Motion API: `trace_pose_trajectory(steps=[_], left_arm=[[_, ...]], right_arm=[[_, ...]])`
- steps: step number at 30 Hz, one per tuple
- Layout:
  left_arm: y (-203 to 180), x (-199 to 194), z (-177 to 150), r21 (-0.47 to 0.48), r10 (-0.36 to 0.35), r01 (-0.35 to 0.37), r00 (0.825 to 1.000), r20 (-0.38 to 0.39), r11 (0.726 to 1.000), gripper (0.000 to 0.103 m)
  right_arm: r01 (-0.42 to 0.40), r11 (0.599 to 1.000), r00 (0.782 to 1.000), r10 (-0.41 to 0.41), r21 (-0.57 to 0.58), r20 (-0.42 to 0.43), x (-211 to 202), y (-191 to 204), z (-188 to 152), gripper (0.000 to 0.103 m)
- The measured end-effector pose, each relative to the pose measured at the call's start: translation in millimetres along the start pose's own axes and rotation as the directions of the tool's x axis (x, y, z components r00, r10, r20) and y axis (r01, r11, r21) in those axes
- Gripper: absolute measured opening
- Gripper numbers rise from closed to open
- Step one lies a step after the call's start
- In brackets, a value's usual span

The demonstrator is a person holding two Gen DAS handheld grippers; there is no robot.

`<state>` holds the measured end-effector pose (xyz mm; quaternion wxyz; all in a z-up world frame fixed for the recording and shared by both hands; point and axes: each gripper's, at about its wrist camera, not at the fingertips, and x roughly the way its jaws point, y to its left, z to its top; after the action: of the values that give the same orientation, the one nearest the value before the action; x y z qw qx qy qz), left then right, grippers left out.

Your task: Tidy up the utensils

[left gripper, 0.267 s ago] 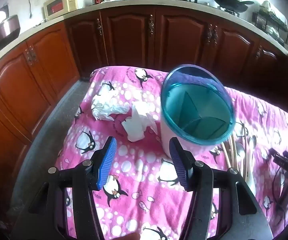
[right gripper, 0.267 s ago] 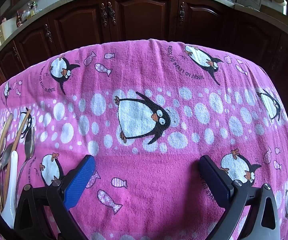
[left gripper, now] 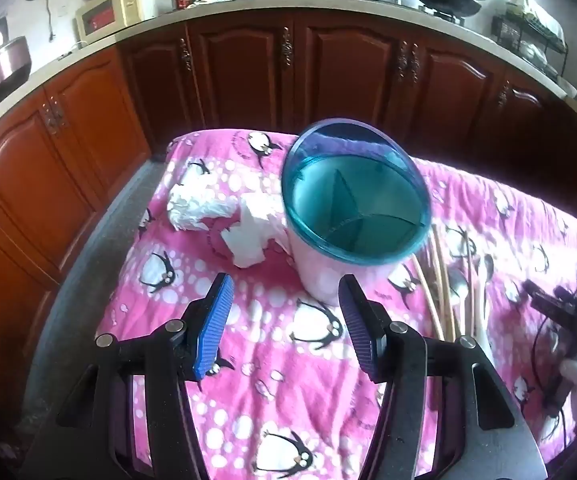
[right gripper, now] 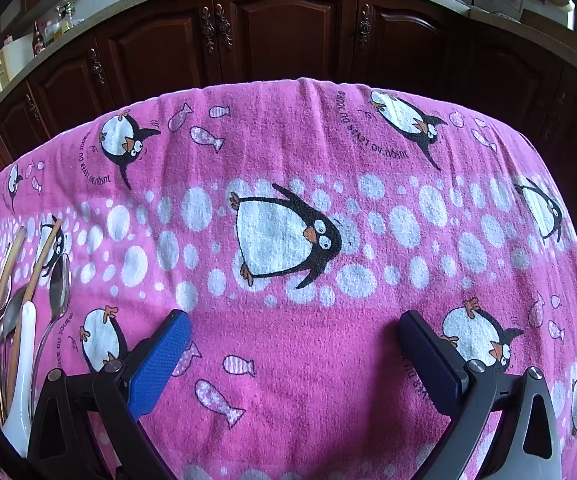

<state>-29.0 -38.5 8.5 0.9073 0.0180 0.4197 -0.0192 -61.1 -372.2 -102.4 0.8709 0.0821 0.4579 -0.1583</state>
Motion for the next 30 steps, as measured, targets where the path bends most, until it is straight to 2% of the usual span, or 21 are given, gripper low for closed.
trace_pose_trajectory(steps=[5, 7, 10, 15, 21, 24, 27, 30], left_arm=[[-15.4, -10.5, -4.7, 0.017, -0.027, 0.027, 1.000, 0.002, 0.999, 0.055], [-20.8, -16.5, -6.0, 0.024, -0.034, 0.034, 0.999, 0.010, 0.999, 0.055], [-24.3, -20.0, -4.1, 0.031, -0.046, 0.045, 0.999, 0.019, 0.999, 0.055], [-37.3, -29.2, -4.9, 0.054, -0.083, 0.081, 0.996, 0.033, 0.995, 0.055], [-46.3, -43.5, -1.5, 0.067, -0.116, 0.112, 0.992, 0.058, 0.991, 0.055], [-49.1, -53.0, 1.3, 0.066, -0.128, 0.124, 0.989, 0.068, 0.990, 0.055], [-52.0, -65.1, 3.8, 0.073, -0.136, 0.130, 0.986, 0.093, 0.989, 0.055], [-54.5, -75.1, 5.9, 0.080, -0.140, 0.131, 0.984, 0.111, 0.988, 0.055]], right_arm=[[-0.018, 1.000, 0.999, 0.018, 0.003, -0.029, -2.1, -1.7, 3.4, 0.103], [-0.035, 0.999, 0.997, 0.034, -0.013, -0.064, -11.7, -1.5, 3.0, 0.103], [-0.033, 0.999, 0.998, 0.032, -0.018, -0.058, -33.8, 4.0, -5.5, 0.101], [-0.174, 0.983, 0.983, 0.177, 0.061, -0.048, -93.0, 21.0, -19.8, 0.101], [-0.219, 0.974, 0.975, 0.216, 0.065, 0.050, -176.2, 47.3, -13.7, 0.101], [-0.201, 0.980, 0.974, 0.200, 0.002, 0.109, -214.8, 71.7, -7.0, 0.101], [-0.166, 0.985, 0.974, 0.172, -0.050, 0.149, -235.0, 93.7, 3.6, 0.101], [-0.169, 0.983, 0.968, 0.179, -0.070, 0.176, -249.7, 103.6, 5.0, 0.101]])
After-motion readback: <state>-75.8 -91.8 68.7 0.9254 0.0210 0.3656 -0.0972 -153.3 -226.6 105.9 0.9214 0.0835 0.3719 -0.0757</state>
